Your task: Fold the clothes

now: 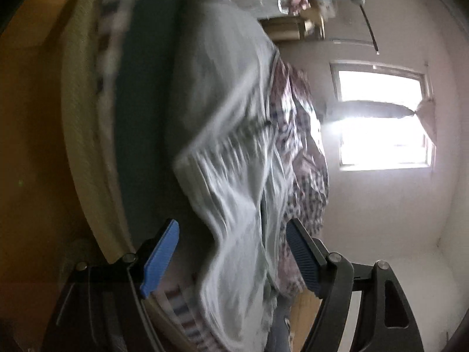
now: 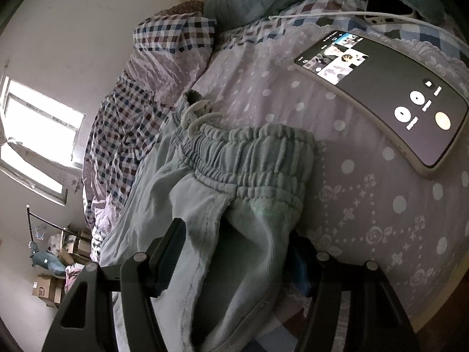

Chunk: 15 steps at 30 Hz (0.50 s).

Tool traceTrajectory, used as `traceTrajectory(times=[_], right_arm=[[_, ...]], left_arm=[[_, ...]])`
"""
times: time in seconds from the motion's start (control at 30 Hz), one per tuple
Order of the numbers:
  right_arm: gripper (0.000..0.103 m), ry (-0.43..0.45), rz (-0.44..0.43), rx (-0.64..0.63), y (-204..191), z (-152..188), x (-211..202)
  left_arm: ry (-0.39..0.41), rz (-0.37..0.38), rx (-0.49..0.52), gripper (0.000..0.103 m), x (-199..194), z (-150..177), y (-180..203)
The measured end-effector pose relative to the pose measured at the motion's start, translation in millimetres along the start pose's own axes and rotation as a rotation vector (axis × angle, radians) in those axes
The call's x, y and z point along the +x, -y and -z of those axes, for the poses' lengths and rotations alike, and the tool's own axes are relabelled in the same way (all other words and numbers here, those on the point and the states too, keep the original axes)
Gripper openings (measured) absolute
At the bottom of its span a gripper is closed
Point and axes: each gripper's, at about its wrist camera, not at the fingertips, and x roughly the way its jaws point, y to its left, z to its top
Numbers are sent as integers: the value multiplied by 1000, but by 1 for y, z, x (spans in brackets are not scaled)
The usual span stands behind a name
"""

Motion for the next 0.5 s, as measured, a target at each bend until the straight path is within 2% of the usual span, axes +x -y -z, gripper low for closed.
traceTrajectory(times=[0.2,0.27,0.3,0.37,0.5], right_arm=[[69,12,5,8,-1,2,-1],[69,14,7,7,-1,2,-1],[69,15,9,7,-1,2,-1],[69,16,12,6,-2,2,-1],[69,17,16,3,-2,3,-1]], left_arm=[[-19,-67,49,78,26,-9,6],[-17,-77,61,73,35,-14,12],[-10,-81,69,68,38,-15,18],[13,-64,93,65,36,-18,32],[53,42,136,65,21,-18,52]])
